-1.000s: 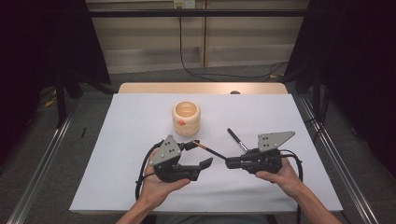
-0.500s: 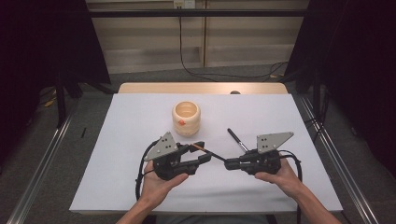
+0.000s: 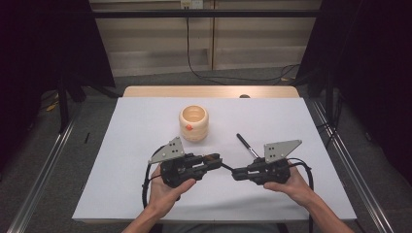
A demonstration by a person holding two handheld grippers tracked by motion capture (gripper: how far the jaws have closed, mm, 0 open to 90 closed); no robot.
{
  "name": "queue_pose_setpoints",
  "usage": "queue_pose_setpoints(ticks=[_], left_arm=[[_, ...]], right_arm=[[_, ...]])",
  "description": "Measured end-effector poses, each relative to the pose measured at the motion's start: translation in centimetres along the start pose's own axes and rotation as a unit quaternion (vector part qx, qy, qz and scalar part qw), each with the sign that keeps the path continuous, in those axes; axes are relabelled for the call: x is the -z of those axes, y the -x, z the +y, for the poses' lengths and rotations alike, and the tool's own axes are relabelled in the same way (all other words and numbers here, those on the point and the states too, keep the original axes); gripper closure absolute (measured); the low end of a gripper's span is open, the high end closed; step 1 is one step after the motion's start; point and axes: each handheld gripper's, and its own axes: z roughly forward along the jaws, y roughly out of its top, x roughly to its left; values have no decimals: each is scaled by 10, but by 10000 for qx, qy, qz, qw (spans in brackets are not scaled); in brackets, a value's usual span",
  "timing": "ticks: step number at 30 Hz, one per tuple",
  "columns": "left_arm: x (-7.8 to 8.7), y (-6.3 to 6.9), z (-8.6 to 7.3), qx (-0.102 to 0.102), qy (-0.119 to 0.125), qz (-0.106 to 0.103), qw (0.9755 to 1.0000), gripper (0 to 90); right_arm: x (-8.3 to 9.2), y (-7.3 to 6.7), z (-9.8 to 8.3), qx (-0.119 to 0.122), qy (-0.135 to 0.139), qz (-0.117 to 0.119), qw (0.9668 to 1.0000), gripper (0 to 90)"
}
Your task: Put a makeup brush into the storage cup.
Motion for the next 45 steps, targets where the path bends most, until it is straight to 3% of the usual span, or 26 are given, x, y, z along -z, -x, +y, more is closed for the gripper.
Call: queue_pose_setpoints(ticks=[13, 17, 20, 29, 34, 43, 45], left_arm=[[-3, 5, 3, -101, 9, -84, 9999, 841], [-1, 4, 4, -60, 51, -77, 9999, 840], [1, 4, 6, -136, 50, -9, 9999, 841], [6, -3, 5, -85, 66, 100, 9999, 840], [8, -4, 6, -117, 80, 152, 9998, 840], [10, -6, 4, -147, 25, 224, 9996, 840], [11, -7, 4, -138, 28, 258, 9996, 840]], right_arm=[[-1, 0, -2, -78, 10, -87, 9999, 786], [-1, -1, -2, -104, -28, -216, 9997, 658], [1, -2, -1, -122, 51, -304, 9995, 572], [5, -2, 1, -167, 191, -502, 9984, 308], [5, -2, 1, -262, 226, -751, 9966, 146], [7, 1, 1, -418, 312, -1047, 9931, 11], [7, 1, 0, -448, 319, -1001, 9935, 18]])
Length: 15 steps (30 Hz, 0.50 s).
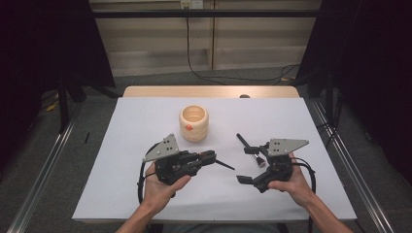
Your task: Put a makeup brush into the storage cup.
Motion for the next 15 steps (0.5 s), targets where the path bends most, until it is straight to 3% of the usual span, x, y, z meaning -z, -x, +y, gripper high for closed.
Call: queue_pose_setpoints(ticks=[2, 7, 15], left_arm=[[1, -1, 0, 5, -2, 20, 10000, 840], [3, -2, 0, 12, -35, 76, 10000, 840], [7, -7, 0, 79, -45, 196, 9998, 840]], right_arm=[[1, 0, 0, 26, 11, 59, 10000, 0], [1, 0, 0, 20, -2, -145, 9999, 2], [3, -3, -3, 120, 155, -702, 9973, 0]])
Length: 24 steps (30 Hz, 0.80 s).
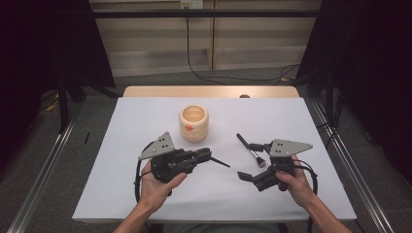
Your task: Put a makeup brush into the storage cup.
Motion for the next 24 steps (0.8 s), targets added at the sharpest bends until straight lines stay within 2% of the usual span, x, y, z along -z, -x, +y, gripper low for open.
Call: queue_pose_setpoints(ticks=[6, 9, 15, 20, 24], left_arm=[[7, -1, 3, -34, 2, 79, 10000, 839], [12, -4, 6, 25, 53, 150, 9999, 839], [18, -7, 8, -20, -12, 313, 9995, 839], [24, -13, 12, 29, -48, 415, 9991, 839], [27, -18, 12, 130, -104, 482, 9987, 838]], right_arm=[[2, 0, -5, 18, 148, -321, 9994, 8], [7, 1, -8, -36, 169, -418, 9990, 13], [17, 3, -12, -157, 139, -624, 9978, 16], [27, 1, -15, -191, 199, -995, 9947, 26], [34, 2, -21, -321, 214, -1121, 9930, 14]])
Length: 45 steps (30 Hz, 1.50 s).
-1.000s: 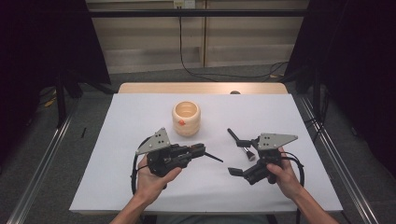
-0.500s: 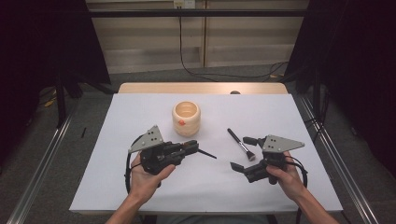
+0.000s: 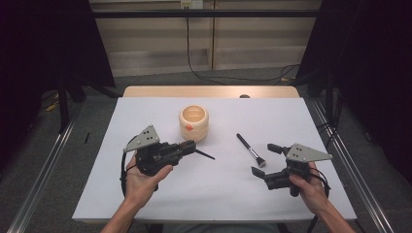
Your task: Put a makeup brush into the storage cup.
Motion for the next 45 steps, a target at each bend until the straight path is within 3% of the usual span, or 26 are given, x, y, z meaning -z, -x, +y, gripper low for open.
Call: queue_pose_setpoints(ticks=[5, 8, 11, 20, 26, 35, 45], left_arm=[[2, -2, 3, -20, -3, 20, 10000, 838], [4, -3, 8, -27, -15, 30, 10000, 838], [5, -2, 13, -68, -42, 65, 9999, 838], [8, -8, 22, -55, -9, 209, 9998, 838], [7, -12, 30, -41, -11, 319, 9995, 838], [8, -23, 41, -39, -27, 477, 9988, 838], [8, -36, 59, -42, 2, 682, 9977, 839]], right_arm=[[10, 4, -4, -56, 170, -243, 9995, 26], [14, 4, -8, 41, 231, -417, 9989, 29], [20, 7, -13, -64, 311, -605, 9977, 29], [38, 8, -25, -204, 305, -911, 9952, 14], [43, 7, -33, -339, 374, -998, 9937, 3], [42, 4, -37, -314, 408, -1002, 9936, 2], [44, 2, -39, -322, 589, -1134, 9913, 0]])
